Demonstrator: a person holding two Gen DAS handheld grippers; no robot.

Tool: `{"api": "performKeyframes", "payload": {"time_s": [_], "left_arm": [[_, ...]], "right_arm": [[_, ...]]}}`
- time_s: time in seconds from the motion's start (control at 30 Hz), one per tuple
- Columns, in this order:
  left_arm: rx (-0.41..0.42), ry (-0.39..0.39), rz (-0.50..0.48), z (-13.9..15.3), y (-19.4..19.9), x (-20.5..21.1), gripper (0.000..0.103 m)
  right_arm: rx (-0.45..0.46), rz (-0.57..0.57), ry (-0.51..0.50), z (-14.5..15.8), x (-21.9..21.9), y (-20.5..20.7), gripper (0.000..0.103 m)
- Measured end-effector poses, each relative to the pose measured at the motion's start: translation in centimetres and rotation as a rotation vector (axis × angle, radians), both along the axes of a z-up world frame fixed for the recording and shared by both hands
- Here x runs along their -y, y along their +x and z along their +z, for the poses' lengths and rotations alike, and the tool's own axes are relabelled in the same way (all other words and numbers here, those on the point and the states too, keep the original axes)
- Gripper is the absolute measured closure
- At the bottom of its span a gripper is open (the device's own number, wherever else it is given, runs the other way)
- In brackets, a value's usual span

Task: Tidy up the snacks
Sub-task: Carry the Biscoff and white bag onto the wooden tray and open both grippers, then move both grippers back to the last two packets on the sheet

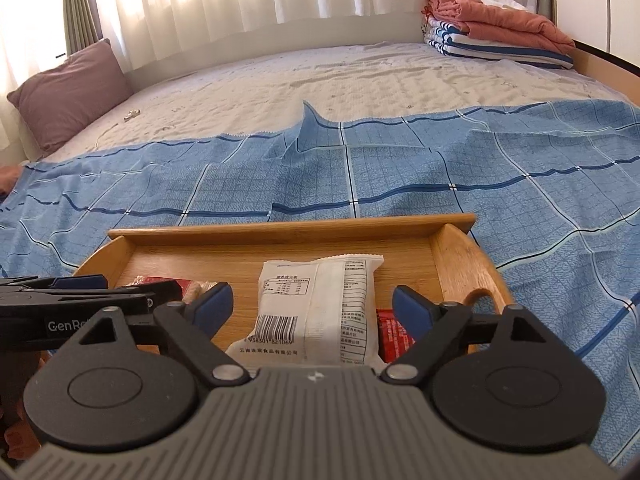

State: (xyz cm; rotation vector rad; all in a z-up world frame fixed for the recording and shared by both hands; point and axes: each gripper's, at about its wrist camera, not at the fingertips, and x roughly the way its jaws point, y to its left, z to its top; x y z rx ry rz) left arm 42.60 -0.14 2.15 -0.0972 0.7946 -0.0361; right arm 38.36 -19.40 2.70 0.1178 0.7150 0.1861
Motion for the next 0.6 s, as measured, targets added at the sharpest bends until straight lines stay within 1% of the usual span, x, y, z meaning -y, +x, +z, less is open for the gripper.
{"api": "performKeyframes", "payload": {"time_s": [0.07, 0.2, 0.3, 0.43, 0.53, 0.6], "left_arm": [[0.005, 0.011, -0.007, 0.6, -1.1, 0.0, 0.012], [0.031, 0.051, -0.026, 1.9, -4.1, 0.3, 0.009], [0.050, 0.058, -0.038, 2.9, -6.8, 0.4, 0.006], [0.081, 0.080, -0.055, 4.3, -10.7, 0.5, 0.004], [0.099, 0.072, -0.058, 5.1, -13.4, 0.4, 0.003], [0.111, 0.050, -0.057, 5.6, -15.3, 0.1, 0.003]], "right_arm": [[0.016, -0.003, 0.002, 0.7, 0.2, -1.1, 0.006], [0.045, 0.002, -0.014, 2.1, 0.4, -3.6, 0.002], [0.063, 0.018, -0.016, 3.2, 0.7, -5.8, 0.000], [0.091, 0.023, 0.001, 4.3, 1.3, -8.9, 0.000], [0.113, 0.027, 0.006, 4.9, 1.8, -11.2, 0.000], [0.122, 0.026, 0.006, 5.1, 2.1, -12.7, 0.000]]}}
